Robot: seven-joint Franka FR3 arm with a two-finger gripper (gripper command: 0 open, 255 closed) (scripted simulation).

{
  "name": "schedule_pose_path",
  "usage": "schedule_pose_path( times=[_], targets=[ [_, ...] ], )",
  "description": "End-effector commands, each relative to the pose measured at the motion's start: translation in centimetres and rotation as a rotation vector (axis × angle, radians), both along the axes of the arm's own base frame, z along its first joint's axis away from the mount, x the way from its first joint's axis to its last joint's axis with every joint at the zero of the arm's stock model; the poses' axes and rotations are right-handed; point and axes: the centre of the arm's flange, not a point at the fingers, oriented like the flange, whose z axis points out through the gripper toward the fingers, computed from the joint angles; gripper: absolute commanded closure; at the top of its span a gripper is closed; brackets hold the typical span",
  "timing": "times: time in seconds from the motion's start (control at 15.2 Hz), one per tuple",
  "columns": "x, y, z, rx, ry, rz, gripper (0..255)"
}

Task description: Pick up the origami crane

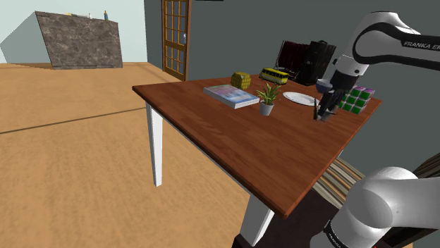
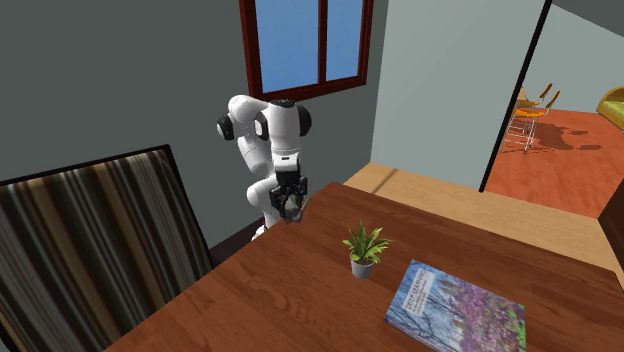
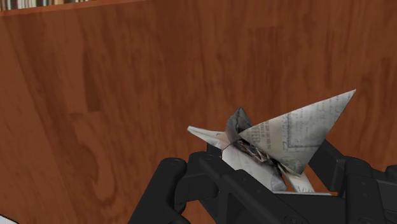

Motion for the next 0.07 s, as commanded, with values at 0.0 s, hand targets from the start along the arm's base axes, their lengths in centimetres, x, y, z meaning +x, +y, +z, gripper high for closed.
schedule_pose_path(
  times=[0.0],
  targets=[
    [0.02,-0.05,0.36,0.0,0.0,0.0,255]
  ],
)
